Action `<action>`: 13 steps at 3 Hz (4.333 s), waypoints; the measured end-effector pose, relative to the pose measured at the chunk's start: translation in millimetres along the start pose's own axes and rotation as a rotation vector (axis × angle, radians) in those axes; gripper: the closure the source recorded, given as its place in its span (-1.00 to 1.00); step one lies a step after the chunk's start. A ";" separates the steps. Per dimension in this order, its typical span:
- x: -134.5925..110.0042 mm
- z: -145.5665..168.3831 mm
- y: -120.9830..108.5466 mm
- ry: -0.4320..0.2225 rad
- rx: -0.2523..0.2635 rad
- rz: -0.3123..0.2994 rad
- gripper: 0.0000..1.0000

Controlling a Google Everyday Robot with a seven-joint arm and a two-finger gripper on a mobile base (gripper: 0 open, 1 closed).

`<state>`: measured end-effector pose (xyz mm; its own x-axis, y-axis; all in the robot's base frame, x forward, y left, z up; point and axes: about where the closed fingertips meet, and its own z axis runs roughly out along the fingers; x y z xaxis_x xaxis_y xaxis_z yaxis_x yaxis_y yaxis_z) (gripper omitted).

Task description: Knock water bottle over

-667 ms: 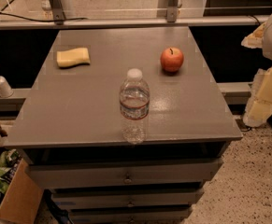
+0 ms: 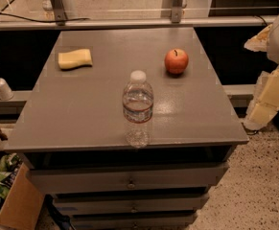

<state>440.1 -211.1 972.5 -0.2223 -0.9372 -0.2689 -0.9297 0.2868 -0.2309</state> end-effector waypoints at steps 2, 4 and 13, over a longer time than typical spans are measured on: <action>-33.2 21.9 17.7 -0.257 -0.061 0.039 -1.00; -85.9 38.0 28.6 -0.514 -0.123 0.036 -1.00; -197.9 71.9 -97.2 -0.784 -0.101 0.123 -1.00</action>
Offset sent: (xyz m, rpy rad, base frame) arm -0.0051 0.0696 -0.0226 0.4465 -0.0082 0.0765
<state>595.6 -39.2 981.0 -0.0882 -0.4766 -0.8747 -0.9424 0.3244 -0.0818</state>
